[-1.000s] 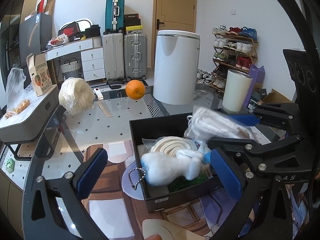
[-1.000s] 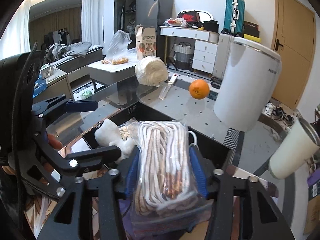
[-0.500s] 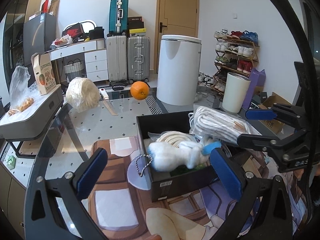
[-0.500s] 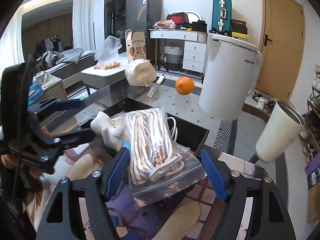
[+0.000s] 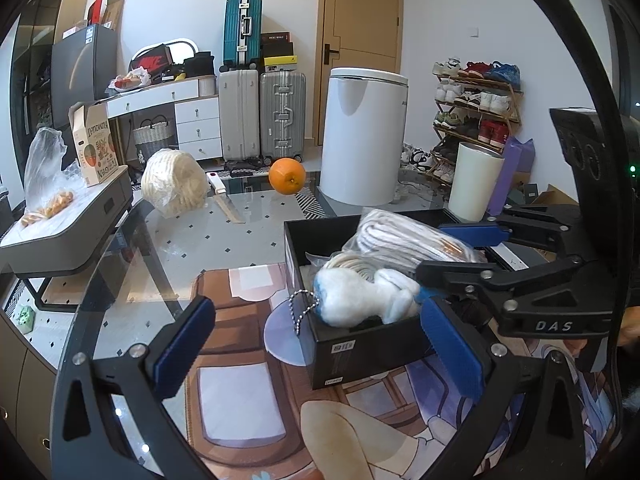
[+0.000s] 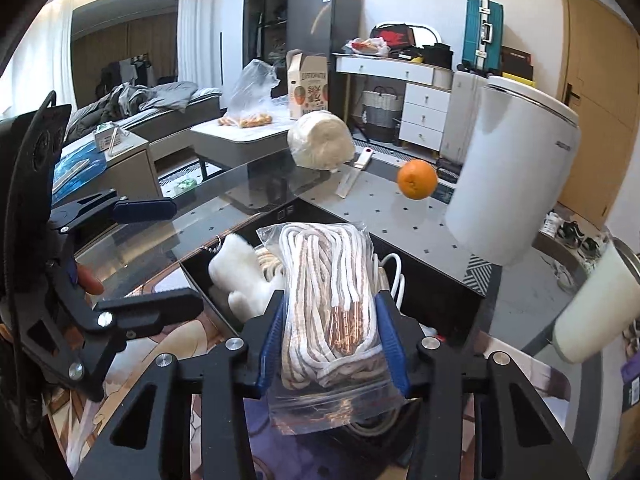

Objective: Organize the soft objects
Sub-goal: 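Lower the bagged cord into the box and open the right gripper, then withdraw both grippers from the black box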

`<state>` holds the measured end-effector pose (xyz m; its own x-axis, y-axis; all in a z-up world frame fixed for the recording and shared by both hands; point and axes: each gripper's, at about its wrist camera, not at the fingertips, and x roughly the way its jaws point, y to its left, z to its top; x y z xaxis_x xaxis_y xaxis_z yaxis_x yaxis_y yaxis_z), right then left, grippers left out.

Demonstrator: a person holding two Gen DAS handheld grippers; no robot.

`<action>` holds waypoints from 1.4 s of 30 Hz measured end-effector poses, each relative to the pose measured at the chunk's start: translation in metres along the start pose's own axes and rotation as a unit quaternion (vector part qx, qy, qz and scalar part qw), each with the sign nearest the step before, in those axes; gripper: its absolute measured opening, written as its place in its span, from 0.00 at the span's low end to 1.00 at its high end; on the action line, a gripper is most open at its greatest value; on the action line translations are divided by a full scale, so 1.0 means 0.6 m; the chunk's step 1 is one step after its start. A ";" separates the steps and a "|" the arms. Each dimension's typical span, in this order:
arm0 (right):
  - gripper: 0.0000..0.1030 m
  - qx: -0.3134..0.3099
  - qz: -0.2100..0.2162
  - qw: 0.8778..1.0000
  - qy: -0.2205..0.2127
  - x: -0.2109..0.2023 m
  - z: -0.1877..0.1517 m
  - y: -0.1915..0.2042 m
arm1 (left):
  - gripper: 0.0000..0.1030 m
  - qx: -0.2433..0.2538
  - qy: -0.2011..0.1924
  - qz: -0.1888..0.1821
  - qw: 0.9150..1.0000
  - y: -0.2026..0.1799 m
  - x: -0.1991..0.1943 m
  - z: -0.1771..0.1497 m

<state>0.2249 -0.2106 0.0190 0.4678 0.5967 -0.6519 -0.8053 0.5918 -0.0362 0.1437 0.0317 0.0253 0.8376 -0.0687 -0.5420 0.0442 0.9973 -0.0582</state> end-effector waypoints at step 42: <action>0.99 0.085 -0.060 0.991 -0.085 -0.126 -0.116 0.020 | 1.00 -0.008 -0.056 0.028 0.998 -0.031 -0.049 -0.045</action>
<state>0.1546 -0.2866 0.0151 0.6234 0.5904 -0.5127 -0.6739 0.7382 0.0308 0.1032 0.0143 0.0197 0.8939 -0.0088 -0.4481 -0.0119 0.9990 -0.0434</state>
